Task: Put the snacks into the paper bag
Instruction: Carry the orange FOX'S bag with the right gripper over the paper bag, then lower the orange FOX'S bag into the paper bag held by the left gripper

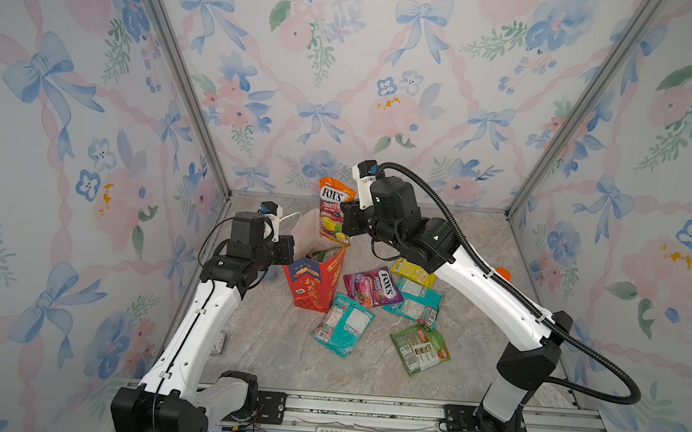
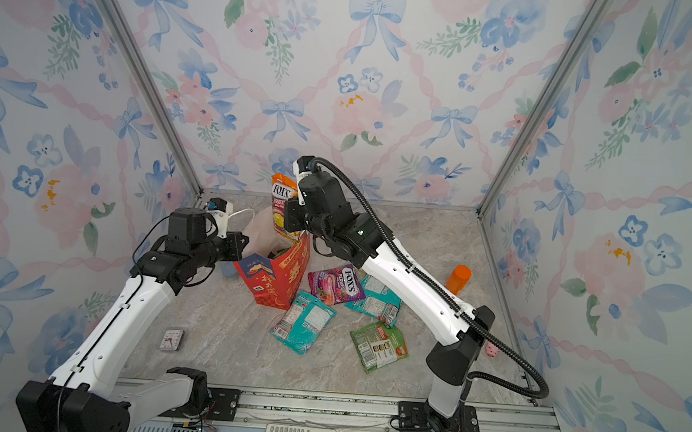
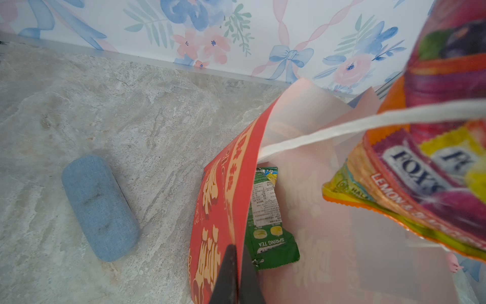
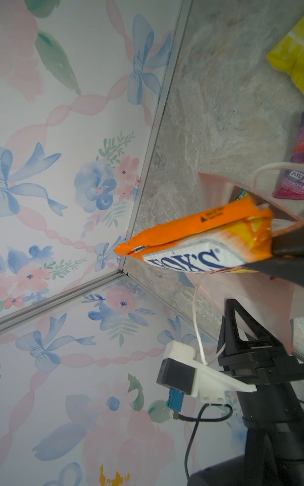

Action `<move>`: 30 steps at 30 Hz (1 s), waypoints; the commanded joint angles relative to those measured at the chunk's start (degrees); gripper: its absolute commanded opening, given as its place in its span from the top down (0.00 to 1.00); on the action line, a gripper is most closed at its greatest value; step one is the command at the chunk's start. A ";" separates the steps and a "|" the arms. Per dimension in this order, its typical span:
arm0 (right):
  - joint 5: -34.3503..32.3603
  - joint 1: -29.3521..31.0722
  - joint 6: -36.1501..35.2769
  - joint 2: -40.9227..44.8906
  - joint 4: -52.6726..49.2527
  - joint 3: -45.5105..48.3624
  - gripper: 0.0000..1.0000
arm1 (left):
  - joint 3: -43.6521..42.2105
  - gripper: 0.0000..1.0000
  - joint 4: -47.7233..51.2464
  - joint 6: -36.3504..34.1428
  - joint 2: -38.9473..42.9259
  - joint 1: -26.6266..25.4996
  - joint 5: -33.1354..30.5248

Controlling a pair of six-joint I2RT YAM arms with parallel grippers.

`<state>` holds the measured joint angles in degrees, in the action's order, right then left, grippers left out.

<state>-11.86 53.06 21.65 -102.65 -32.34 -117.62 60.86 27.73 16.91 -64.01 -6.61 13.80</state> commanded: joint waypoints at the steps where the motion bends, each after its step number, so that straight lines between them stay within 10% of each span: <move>1: 1.06 0.81 1.11 1.93 3.20 0.80 1.00 | -0.84 1.00 1.13 -0.51 0.65 -0.20 0.05; 30: 13.48 1.56 -1.85 -3.60 6.85 3.13 1.00 | -1.01 1.00 1.15 -0.65 0.77 -0.26 -0.34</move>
<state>-0.14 53.84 21.32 -105.84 -28.45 -115.33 60.86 27.77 16.91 -63.90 -6.61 13.78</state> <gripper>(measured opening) 0.047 0.048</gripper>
